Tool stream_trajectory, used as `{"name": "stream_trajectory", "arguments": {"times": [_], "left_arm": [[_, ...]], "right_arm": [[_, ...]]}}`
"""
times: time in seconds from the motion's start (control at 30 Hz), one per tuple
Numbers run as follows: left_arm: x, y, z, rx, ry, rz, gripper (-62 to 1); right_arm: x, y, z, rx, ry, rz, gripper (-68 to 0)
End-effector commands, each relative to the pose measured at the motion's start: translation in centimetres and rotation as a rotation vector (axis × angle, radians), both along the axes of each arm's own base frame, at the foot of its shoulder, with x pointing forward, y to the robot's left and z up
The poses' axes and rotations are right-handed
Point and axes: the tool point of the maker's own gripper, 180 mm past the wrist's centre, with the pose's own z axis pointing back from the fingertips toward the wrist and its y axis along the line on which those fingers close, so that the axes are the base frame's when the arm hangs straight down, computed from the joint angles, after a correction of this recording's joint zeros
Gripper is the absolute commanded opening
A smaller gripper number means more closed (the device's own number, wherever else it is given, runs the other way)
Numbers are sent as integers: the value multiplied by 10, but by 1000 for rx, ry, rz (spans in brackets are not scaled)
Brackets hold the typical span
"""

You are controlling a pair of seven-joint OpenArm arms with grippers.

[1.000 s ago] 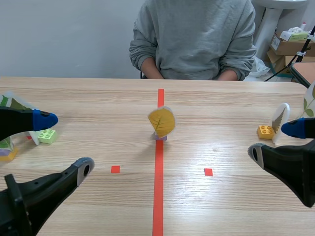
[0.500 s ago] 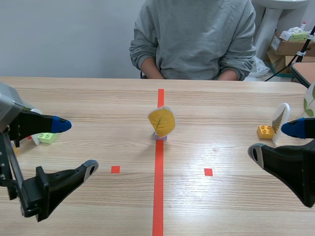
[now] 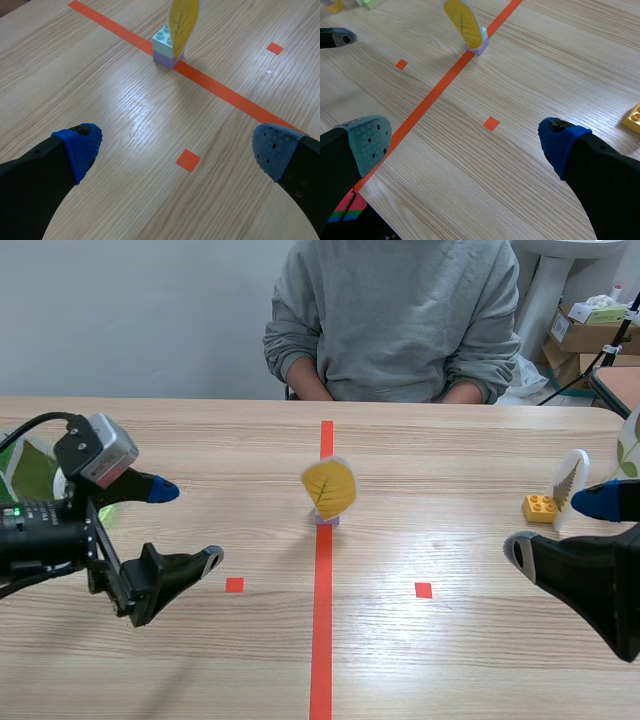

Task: Do the leaf sorting experiment

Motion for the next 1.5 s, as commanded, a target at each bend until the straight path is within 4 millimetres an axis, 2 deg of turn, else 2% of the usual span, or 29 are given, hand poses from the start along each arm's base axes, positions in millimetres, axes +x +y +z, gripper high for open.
{"name": "stream_trajectory", "arguments": {"times": [0.0,0.43,0.83,1.1,1.27,1.47], "left_arm": [[10,-15,16,-47,-45,-19,14],[47,-84,11,-35,-75,-152,14],[74,-116,-4,35,-112,-182,14],[70,-138,-20,61,-114,-217,14],[67,-149,-23,52,-109,-217,14],[67,-152,-23,48,-107,-219,14]], "right_arm": [[4,0,8,10,-29,11,-69],[4,0,8,8,-30,10,-69],[4,0,8,10,-31,9,-69],[4,1,8,15,-32,5,-69],[4,0,7,6,-33,5,-69],[4,0,7,4,-33,5,-69]]}}
